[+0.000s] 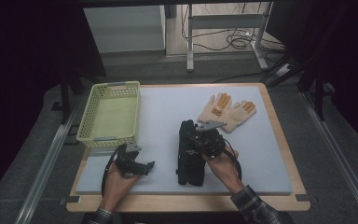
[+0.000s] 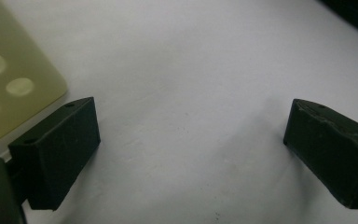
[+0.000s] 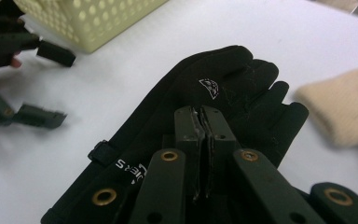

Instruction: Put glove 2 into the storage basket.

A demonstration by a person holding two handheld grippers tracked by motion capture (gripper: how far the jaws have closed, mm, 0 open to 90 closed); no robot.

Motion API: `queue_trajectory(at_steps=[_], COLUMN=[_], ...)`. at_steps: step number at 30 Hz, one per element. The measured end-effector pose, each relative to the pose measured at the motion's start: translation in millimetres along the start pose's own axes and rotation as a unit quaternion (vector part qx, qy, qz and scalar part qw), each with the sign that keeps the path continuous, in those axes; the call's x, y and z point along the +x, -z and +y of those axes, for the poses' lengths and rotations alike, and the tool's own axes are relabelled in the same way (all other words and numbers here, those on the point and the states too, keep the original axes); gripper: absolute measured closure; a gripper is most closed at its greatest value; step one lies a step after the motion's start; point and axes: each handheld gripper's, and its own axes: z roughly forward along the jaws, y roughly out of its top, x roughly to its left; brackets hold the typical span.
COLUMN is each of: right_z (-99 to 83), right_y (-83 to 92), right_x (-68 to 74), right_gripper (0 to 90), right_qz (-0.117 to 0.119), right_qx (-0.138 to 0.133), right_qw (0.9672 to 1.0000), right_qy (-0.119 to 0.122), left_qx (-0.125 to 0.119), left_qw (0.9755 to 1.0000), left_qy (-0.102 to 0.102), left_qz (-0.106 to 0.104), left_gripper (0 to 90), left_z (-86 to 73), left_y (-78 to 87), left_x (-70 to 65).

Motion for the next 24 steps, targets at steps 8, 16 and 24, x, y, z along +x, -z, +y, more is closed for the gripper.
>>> queue_trajectory(at_steps=[8, 16, 24], right_z=[-30.2, -48.1, -43.5], right_y=[-10.3, -23.2, 1.6], right_x=[12.7, 13.4, -8.2], right_gripper=[84.9, 60.6, 51.8], right_qz=[0.002, 0.020, 0.014], right_qx=[0.008, 0.023, 0.002], right_qw=[0.9994, 0.9991, 0.9998], right_qy=[-0.033, -0.030, -0.011], left_qx=[0.002, 0.002, 0.002], left_qw=[1.0000, 1.0000, 1.0000], left_qy=[-0.002, -0.002, -0.002], left_qz=[0.000, 0.000, 0.000], left_gripper=[3.8, 3.8, 3.8], left_z=[0.0, 0.0, 0.0], left_y=[0.3, 0.3, 0.3], left_x=[0.3, 0.3, 0.3])
